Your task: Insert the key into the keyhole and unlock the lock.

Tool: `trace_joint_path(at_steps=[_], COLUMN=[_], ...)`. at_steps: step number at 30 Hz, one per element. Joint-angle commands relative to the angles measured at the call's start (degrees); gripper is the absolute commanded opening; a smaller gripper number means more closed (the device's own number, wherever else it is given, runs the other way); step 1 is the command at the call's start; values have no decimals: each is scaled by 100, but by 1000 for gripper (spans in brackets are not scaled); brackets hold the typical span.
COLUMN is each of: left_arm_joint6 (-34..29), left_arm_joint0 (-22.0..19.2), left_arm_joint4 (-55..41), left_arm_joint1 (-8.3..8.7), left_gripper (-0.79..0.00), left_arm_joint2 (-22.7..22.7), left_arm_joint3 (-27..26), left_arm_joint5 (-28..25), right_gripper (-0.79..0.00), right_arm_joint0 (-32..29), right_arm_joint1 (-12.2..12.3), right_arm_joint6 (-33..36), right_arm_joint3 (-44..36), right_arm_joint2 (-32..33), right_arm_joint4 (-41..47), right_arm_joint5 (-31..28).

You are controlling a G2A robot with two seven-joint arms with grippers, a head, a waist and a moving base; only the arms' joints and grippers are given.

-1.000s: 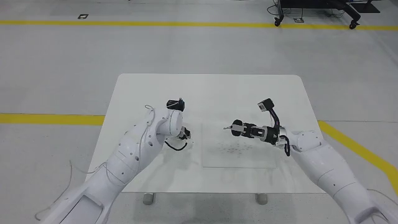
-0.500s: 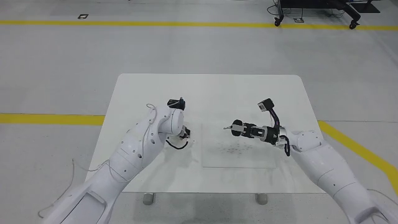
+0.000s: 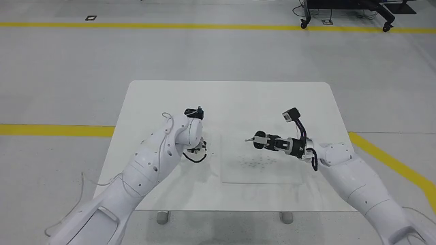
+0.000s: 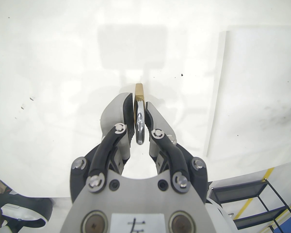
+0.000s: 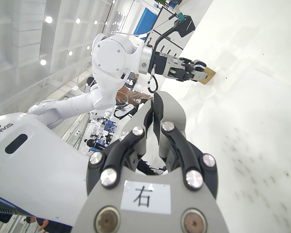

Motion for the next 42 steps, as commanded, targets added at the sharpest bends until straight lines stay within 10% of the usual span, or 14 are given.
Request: trace_joint_path(at_steps=[1, 12, 14, 20, 30, 42], left_arm_joint6=[-4, -64, -73, -84, -142, -213], left_arm_joint0=[-4, 14, 22, 79, 356, 515], left_arm_joint4=[24, 201, 224, 279, 580, 765], left_arm_joint1=[-10, -54, -60, -55, 68, 83], left_gripper=[-785, -785, -631, -566, -776, -785], left_arm_joint2=[1, 10, 2, -84, -440, -568], left_arm_joint3=[6, 29, 32, -1, -530, -773], left_arm_joint5=[-10, -93, -104, -139, -71, -139], right_gripper=[-785, -785, -785, -785, -785, -785], right_arm_joint0=[0, 0, 0, 0, 0, 0], right_arm_joint1=[0, 0, 0, 0, 0, 0], right_arm_joint6=[0, 0, 0, 0, 0, 0], right_arm_joint3=[0, 0, 0, 0, 0, 0], right_arm_joint2=[0, 0, 0, 0, 0, 0], right_arm_joint4=[0, 0, 0, 0, 0, 0], right_arm_joint5=[0, 0, 0, 0, 0, 0])
